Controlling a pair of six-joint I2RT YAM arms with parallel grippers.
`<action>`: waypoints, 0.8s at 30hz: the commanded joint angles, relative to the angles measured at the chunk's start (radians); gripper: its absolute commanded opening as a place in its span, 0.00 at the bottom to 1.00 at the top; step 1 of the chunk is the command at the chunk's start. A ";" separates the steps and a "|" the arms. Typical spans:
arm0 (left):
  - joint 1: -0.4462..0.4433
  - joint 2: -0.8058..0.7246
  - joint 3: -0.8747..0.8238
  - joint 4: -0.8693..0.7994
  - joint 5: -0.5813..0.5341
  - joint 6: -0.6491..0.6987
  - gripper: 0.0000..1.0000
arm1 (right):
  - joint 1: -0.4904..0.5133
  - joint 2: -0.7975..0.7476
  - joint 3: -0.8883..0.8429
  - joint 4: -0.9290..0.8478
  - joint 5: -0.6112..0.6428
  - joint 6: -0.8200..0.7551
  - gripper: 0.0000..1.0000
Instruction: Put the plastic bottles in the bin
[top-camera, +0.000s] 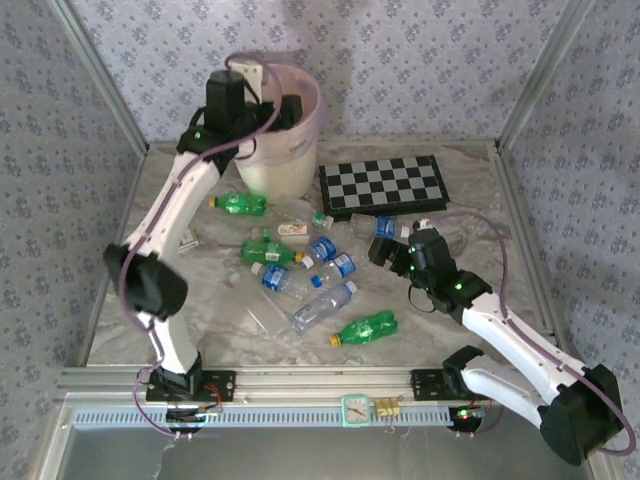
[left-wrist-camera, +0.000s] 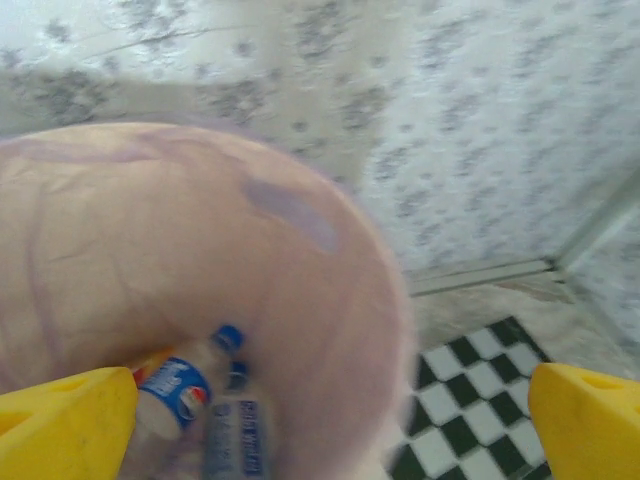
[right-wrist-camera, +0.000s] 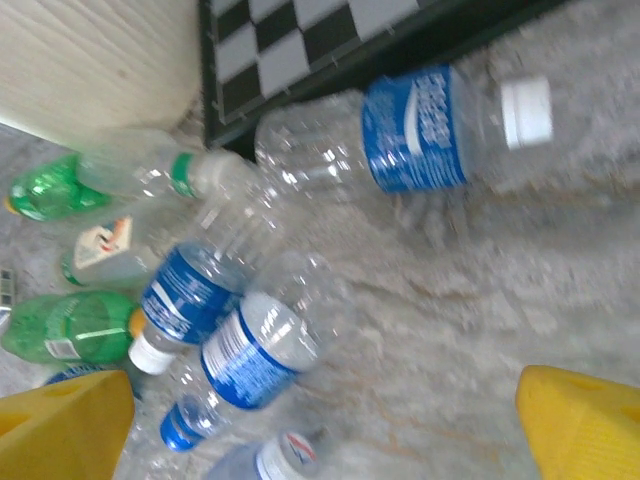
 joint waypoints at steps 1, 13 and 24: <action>-0.009 -0.154 -0.255 0.253 0.032 -0.061 1.00 | 0.030 -0.035 0.010 -0.186 0.017 0.118 1.00; -0.135 -0.540 -1.042 0.523 -0.071 -0.317 1.00 | 0.204 -0.156 -0.031 -0.555 -0.101 0.379 1.00; -0.222 -0.504 -1.173 0.526 -0.115 -0.381 1.00 | 0.290 -0.059 -0.148 -0.275 -0.253 0.533 1.00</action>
